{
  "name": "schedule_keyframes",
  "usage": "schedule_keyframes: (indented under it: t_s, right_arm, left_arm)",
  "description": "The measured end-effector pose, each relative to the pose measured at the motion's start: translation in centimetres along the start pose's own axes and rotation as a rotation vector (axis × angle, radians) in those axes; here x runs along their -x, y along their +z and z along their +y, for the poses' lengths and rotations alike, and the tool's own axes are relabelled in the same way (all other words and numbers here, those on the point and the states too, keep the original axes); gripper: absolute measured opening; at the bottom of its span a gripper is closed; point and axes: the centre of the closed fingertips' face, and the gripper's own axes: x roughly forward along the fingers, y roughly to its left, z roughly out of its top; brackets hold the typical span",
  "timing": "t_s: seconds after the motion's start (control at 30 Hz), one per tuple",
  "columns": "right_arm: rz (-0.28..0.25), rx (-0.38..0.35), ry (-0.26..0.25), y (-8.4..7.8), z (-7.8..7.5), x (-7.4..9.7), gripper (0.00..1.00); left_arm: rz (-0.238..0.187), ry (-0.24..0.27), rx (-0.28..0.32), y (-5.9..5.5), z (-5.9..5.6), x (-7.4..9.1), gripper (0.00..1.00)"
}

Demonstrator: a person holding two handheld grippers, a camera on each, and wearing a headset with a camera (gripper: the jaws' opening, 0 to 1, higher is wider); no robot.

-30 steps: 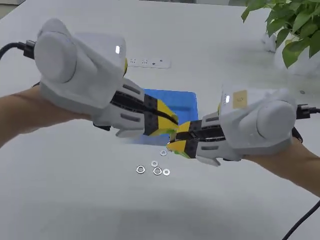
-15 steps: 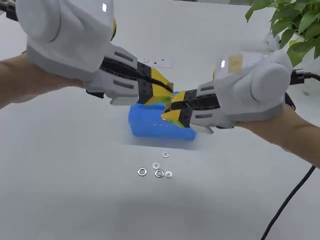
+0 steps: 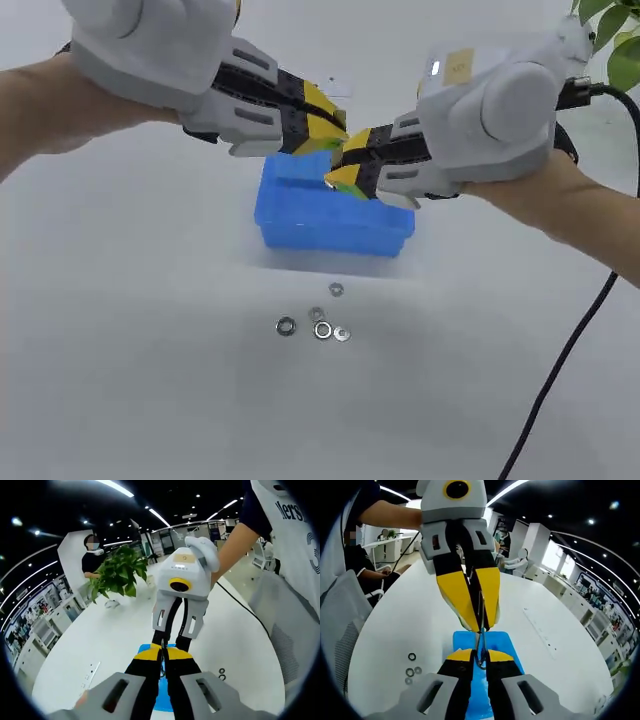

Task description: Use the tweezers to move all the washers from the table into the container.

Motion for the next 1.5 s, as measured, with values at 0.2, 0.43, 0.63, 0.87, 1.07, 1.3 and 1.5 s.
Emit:
schedule_keyframes:
  t_s: [0.2, 0.43, 0.63, 0.87, 1.07, 1.3, 1.5]
  right_arm:
    - [0.053, -0.019, 0.047, -2.7, 0.2, -2.6, 0.10]
    - [0.057, -0.048, 0.054, -3.7, 0.1, -3.5, 0.10]
    - [0.060, -0.056, 0.052, -4.2, 0.1, -3.5, 0.11]
    - [0.064, -0.065, 0.045, -4.4, -0.1, -3.3, 0.11]
    - [0.037, -0.084, 0.034, -3.7, -0.3, -2.4, 0.11]
    - [-0.019, -0.049, 0.064, -1.8, 0.7, -0.9, 0.12]
    - [-0.036, -0.010, 0.064, -0.3, 1.8, 0.3, 0.11]
  left_arm:
    - [0.045, -0.015, 0.052, -3.5, 0.4, -1.3, 0.06]
    - [0.062, -0.024, 0.063, -4.6, 0.5, -1.9, 0.06]
    - [0.058, -0.031, 0.070, -4.8, 0.2, -2.3, 0.06]
    - [0.053, -0.035, 0.062, -4.6, 0.0, -2.7, 0.06]
    - [0.034, -0.033, 0.053, -3.4, -0.1, -2.3, 0.06]
    - [-0.004, -0.043, 0.044, -1.4, -1.1, -1.0, 0.05]
    - [-0.019, -0.047, 0.023, 0.3, -2.3, 0.2, 0.05]
